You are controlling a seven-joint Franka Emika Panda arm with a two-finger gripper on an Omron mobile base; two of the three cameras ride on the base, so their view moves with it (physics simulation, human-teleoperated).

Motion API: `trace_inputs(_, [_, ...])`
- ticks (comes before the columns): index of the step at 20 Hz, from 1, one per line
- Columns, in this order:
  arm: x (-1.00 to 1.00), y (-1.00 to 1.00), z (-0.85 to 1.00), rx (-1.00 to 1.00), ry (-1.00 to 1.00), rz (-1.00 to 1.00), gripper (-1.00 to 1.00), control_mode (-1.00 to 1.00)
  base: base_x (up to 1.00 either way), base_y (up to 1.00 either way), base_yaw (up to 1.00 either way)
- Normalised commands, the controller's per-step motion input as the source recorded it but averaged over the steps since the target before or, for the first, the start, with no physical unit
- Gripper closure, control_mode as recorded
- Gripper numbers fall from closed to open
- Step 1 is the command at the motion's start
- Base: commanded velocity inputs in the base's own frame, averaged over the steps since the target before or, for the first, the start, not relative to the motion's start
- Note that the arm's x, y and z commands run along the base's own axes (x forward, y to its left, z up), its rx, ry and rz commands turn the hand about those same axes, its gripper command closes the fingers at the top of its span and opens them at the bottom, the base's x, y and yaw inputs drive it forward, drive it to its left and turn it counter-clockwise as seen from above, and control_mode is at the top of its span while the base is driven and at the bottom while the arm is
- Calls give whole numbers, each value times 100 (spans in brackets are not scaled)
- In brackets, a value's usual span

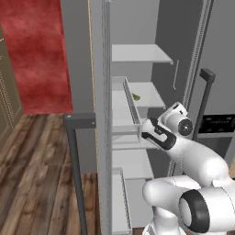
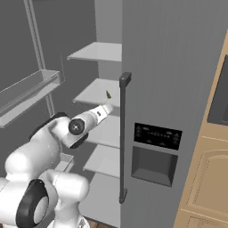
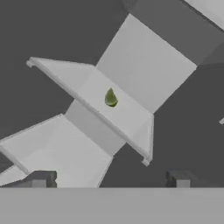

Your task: Place the liquor on the top shelf of the fridge to keep it out of children's reach, and place the lemon wedge and eggplant on lower shelves for easy access.

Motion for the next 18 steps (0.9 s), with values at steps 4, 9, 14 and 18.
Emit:
trace_inputs(4, [-76, 5, 100, -11, 31, 3, -100, -100, 0, 0, 0])
trace_inputs(9, [-78, 0, 100, -9, 34, 6, -100, -100, 0, 0, 0])
trace_inputs(14, [-87, 0, 100, -8, 36, 10, -100, -100, 0, 0, 0])
trace_inputs(18, [-100, 7, 36, 0, 12, 13, -100, -100, 0, 0, 0])
